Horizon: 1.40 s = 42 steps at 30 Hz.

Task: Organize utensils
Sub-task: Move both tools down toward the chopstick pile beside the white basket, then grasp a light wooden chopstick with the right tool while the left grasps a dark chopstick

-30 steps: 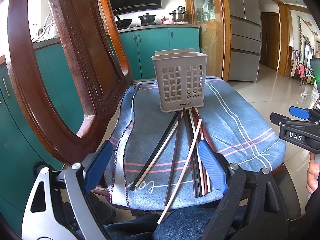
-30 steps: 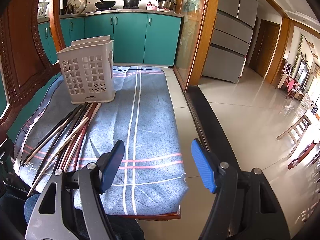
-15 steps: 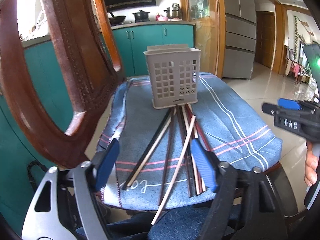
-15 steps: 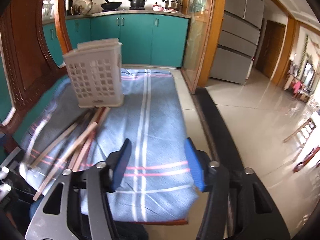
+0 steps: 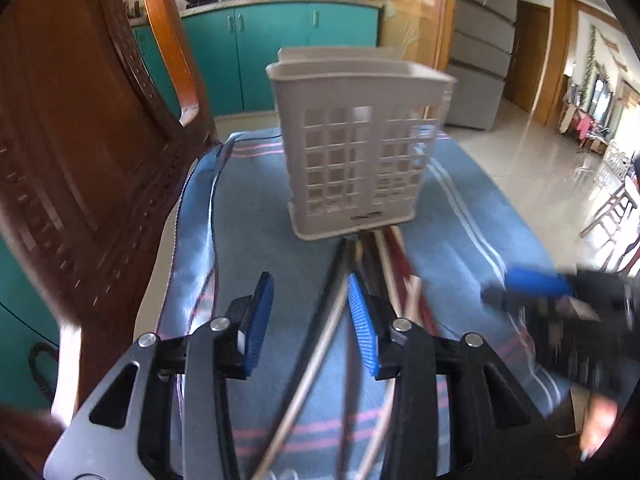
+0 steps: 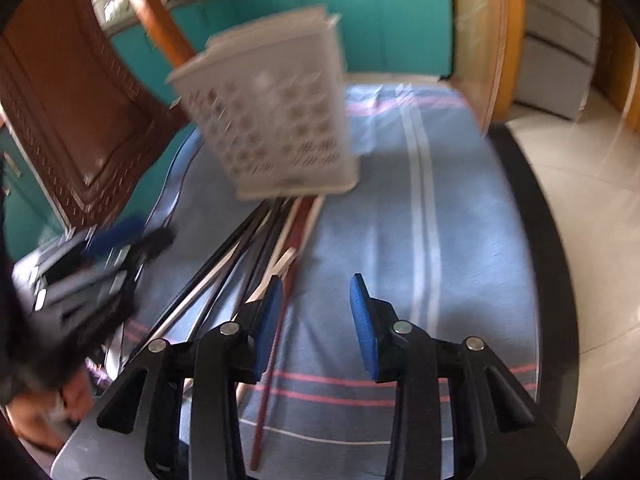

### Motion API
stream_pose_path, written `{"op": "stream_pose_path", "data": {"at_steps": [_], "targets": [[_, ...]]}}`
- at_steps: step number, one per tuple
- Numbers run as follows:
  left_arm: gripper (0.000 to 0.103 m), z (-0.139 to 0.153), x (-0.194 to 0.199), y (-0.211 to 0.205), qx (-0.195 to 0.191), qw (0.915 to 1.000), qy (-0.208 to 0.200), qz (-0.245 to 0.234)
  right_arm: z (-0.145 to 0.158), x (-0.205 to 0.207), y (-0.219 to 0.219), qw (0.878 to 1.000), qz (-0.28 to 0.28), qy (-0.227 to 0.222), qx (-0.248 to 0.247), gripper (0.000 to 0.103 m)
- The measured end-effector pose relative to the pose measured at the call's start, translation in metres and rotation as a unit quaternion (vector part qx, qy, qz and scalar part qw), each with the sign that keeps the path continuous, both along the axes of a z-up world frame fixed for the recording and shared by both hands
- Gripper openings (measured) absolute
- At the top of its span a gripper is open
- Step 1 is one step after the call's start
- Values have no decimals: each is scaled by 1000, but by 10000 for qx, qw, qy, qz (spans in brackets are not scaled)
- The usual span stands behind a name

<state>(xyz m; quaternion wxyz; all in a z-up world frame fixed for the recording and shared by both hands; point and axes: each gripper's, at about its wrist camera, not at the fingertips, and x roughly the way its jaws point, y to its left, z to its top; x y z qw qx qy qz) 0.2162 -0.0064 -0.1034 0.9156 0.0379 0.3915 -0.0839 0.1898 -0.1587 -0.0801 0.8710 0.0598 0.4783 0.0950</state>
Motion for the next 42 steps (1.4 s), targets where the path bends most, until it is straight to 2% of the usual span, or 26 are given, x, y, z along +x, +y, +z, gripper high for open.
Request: {"op": "stream_pose_path", "data": {"at_steps": [2,6,10,14,17,19,21,26,29,30,32,37,42], "targets": [[40,-6,10,0,4,10000,68,11,-11,3,7,9998,82,190,70,37],[40,-18,21,-2,283,9993,205,148,-23,10,13,9982,148,423,401,37],[40,-17,17,-4,372,9992,95,112,-31,16,27,9961,342,612,543,37],[40,-14,13,-1,257,9995,77,149,-38,24,42,9964,386,682,320,37],[44,-14,14,3,181,9996,84,208,-47,32,44,9955,318,786,414,37],[45,-16,15,6,132,9996,101,235,-48,37,48,9969,289,706,181,28],[45,-18,16,8,99,9995,163,249,-49,39,41,9966,179,735,318,23],[45,-26,19,11,46,9989,420,226,-44,41,7,9960,-114,702,539,21],[49,-34,21,10,-132,9974,700,97,-36,48,-20,9969,-407,585,337,19],[49,-37,22,9,-204,9965,810,41,-33,52,-29,9971,-535,524,129,13],[49,-43,26,7,-238,9950,974,-14,-30,61,-42,9965,-629,494,-254,12],[48,-53,38,4,-176,9925,1207,16,-27,67,-48,9961,-475,393,-635,12],[47,-51,52,0,-258,9925,1197,-20,-30,67,-35,9959,-205,378,-790,12]]}}
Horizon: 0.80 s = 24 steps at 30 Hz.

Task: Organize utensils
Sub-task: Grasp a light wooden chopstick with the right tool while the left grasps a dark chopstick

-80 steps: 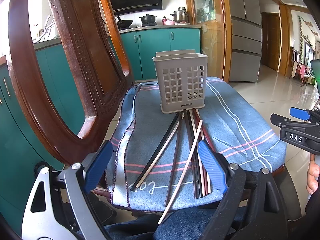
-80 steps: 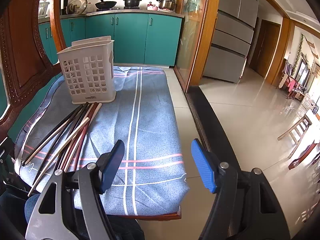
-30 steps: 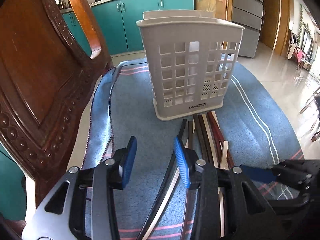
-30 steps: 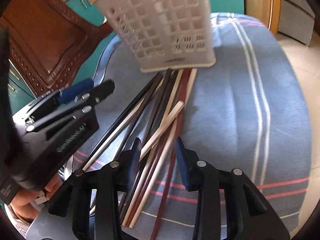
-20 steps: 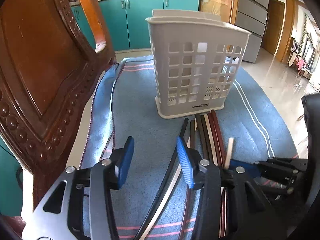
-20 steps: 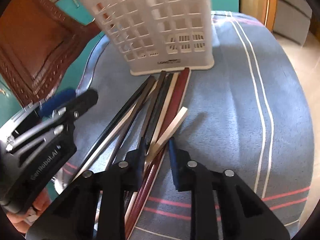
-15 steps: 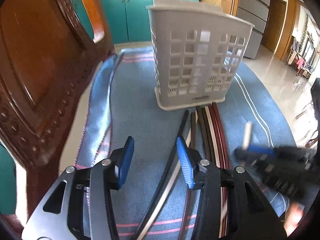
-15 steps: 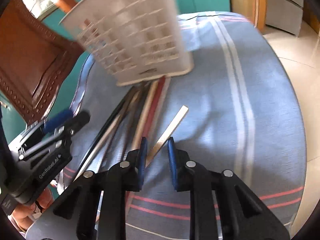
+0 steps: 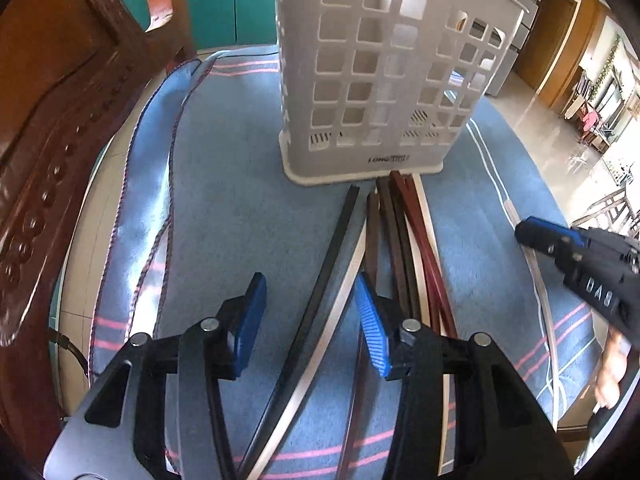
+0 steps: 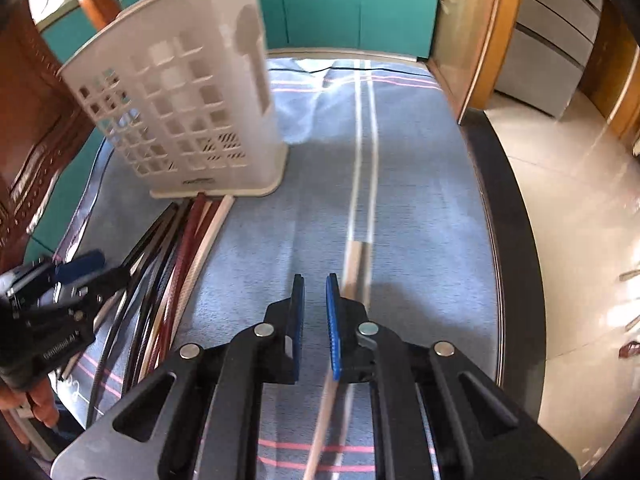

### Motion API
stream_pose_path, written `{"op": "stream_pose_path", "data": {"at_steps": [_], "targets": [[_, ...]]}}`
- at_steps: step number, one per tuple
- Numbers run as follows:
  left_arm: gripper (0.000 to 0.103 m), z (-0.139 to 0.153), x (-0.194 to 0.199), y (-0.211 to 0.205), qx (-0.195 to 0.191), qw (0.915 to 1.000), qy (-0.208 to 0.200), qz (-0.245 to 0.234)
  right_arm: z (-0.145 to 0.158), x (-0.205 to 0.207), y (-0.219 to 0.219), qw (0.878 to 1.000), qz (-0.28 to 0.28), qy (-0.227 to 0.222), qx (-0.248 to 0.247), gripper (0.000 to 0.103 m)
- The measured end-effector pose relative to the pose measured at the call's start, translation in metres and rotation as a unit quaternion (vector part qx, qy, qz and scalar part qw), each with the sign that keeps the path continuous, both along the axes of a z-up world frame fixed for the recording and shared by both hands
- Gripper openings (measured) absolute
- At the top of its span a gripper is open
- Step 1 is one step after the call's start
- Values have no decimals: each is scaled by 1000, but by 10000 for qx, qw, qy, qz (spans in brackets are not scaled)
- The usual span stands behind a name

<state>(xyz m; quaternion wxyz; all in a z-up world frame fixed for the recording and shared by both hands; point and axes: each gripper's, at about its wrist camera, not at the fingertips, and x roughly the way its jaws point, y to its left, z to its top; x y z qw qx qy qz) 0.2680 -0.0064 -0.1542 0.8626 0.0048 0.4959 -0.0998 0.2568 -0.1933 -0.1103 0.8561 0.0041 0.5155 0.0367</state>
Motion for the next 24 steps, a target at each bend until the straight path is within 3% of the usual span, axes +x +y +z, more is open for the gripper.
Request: {"op": "stream_pose_path", "data": {"at_steps": [3,10,21,23,24], "targets": [[46,0,12,-6,71,10000,4,-66,0,0,0,10000,-5,-56,-29,12],[34,-3,39,-18,283,9994,-55,-196,-4,-7,-13,9996,-96,-8,-256,12],[33,-5,45,-41,456,9984,-52,-325,-20,7,-11,9978,-15,157,-637,15],[27,-6,46,-43,405,9985,-48,-365,-21,10,-8,9975,14,163,-689,20],[19,-5,46,-44,336,9986,-45,-415,-23,13,-7,9972,30,171,-727,24]]}}
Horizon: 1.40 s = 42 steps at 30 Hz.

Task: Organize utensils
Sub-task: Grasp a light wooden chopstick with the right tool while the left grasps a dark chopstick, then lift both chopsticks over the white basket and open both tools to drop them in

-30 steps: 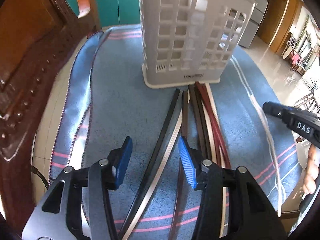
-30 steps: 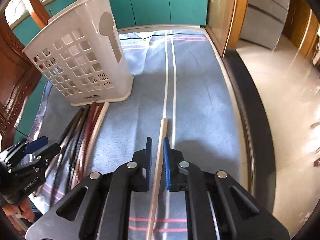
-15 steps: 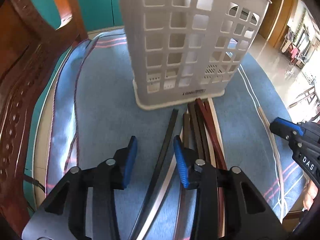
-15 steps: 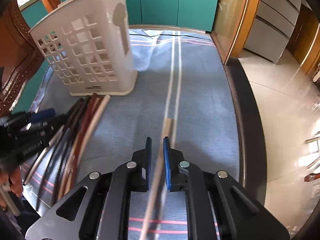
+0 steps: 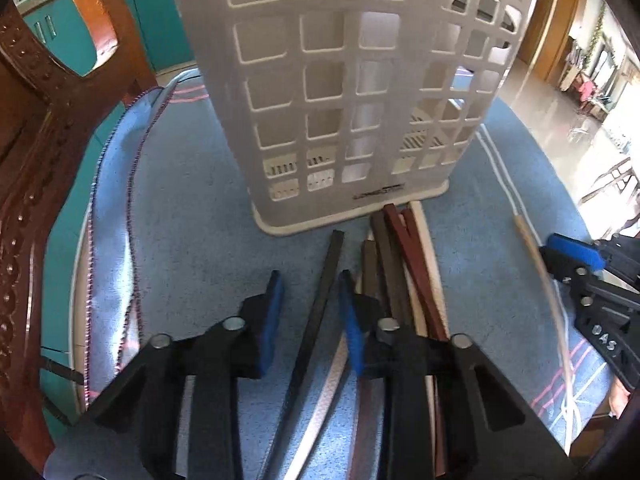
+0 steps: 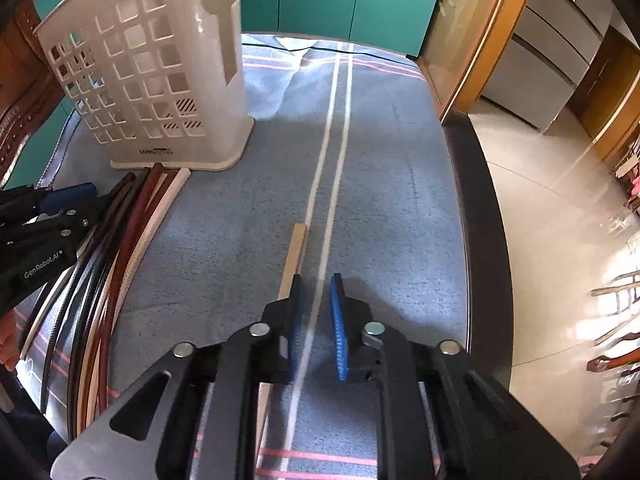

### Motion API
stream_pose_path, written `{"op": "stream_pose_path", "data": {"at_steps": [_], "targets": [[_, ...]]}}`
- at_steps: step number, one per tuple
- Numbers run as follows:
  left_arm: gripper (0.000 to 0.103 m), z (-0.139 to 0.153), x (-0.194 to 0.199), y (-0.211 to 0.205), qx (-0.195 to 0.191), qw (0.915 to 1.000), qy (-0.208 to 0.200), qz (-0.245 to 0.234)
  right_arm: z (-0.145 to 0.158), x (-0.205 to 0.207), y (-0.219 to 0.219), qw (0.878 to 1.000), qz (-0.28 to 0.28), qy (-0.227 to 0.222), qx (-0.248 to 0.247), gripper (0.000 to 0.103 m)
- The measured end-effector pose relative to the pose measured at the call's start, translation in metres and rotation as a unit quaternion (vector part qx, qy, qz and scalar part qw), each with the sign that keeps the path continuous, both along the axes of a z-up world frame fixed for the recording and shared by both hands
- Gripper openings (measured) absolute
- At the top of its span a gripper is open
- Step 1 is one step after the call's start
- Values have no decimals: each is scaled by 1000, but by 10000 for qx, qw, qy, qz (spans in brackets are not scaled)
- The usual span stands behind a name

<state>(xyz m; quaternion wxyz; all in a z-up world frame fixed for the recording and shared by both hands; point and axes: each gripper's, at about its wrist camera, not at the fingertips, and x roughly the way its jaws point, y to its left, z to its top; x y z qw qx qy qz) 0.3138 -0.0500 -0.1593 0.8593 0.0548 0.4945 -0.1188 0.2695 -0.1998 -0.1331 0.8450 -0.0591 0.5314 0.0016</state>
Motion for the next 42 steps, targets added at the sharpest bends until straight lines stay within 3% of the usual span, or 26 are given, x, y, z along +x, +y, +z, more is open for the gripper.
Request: {"op": "stream_pose_path", "data": {"at_steps": [2,8,18,19,21,25,29,32,35,38,42], "targets": [[11,2,0,2,-66,10000,26,-21,0,2,1,10000,-9,13,-23,26],[10,7,0,16,-355,9992,85,176,17,2,-4,9993,-57,-158,341,34],[14,3,4,8,-175,9997,15,182,-1,11,10,9999,-3,96,81,35],[14,3,3,4,-119,9998,-25,154,-1,11,10,9999,-8,104,108,34],[13,3,4,0,-68,9999,-56,123,-1,13,11,9993,100,146,335,11],[9,8,2,-2,-232,9995,-24,199,3,9,16,9977,235,65,626,7],[7,38,-23,5,-558,9964,-600,235,35,-10,13,9948,292,-486,842,7],[7,75,-51,12,-904,9892,-1099,359,71,-27,8,9912,340,-920,887,7],[7,108,-77,16,-973,9816,-1591,402,106,-43,1,9857,378,-1235,1078,7],[7,146,-97,23,-960,9714,-2111,507,139,-60,-6,9785,452,-1588,1240,7],[7,193,-116,43,-1150,9515,-2739,803,180,-76,-12,9655,470,-2064,1518,7]]}}
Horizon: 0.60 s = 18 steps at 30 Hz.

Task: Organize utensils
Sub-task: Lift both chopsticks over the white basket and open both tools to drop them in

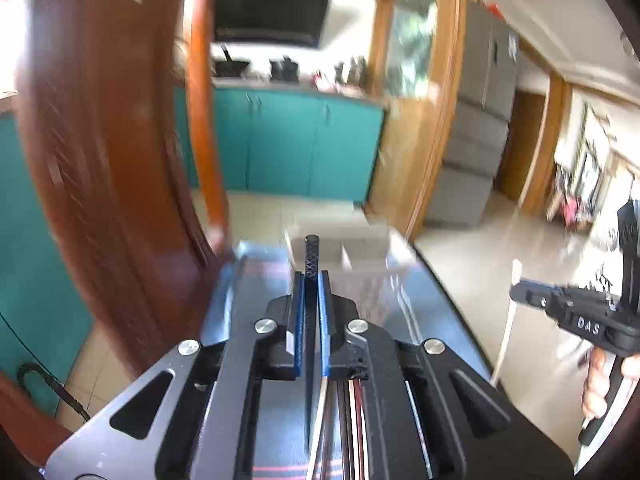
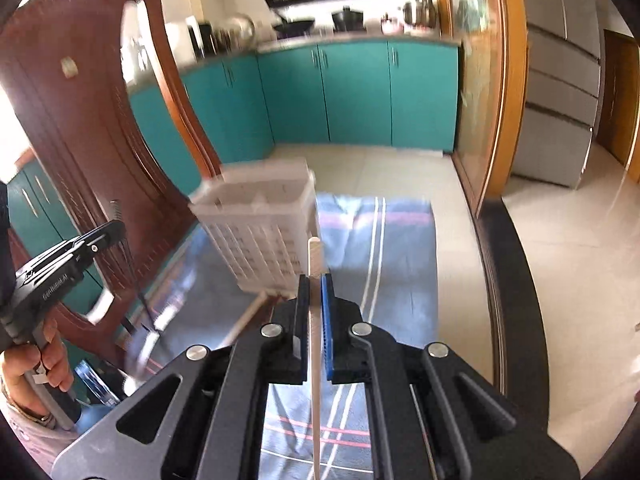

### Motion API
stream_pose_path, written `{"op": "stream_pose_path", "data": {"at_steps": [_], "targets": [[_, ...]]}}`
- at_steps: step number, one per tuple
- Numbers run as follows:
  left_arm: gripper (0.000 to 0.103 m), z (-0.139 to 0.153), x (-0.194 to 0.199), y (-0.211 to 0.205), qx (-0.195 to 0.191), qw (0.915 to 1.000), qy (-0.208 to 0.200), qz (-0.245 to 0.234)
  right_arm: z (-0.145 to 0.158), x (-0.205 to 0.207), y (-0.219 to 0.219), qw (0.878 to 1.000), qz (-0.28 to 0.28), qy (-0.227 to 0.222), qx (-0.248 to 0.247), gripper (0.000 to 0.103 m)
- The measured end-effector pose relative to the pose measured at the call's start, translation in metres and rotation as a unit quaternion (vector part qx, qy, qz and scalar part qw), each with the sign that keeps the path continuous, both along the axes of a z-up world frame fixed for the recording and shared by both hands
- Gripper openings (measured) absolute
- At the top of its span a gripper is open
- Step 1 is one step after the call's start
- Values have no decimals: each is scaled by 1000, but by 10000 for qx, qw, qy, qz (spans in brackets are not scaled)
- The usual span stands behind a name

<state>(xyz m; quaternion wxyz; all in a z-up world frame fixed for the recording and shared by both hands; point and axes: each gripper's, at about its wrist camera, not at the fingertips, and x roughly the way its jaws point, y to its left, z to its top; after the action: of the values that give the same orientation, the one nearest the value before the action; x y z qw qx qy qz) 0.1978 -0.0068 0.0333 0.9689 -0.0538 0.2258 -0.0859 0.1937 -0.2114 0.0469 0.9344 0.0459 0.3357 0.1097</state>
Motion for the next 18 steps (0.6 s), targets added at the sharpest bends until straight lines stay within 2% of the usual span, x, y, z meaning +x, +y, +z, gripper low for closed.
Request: {"op": "stream_pose_path", "data": {"at_steps": [2,6,10,14,18], "targets": [[7,18,-6,8,-189,9994,-267,99,21,-3,-2,9994,-18,-290,197,7],[7,46,-11,26,-845,9930,-763,326,55,-3,-4,9960,-136,-781,414,7],[7,67,-15,28,-1131,9844,-1231,548,82,11,-5,9904,-139,-1162,733,7],[7,79,-24,37,-1509,9703,-1664,895,101,11,-11,9773,-229,-1793,1107,7],[7,76,-13,47,-1885,9551,-1947,1201,108,18,-12,9663,-463,-2201,1254,7]]}}
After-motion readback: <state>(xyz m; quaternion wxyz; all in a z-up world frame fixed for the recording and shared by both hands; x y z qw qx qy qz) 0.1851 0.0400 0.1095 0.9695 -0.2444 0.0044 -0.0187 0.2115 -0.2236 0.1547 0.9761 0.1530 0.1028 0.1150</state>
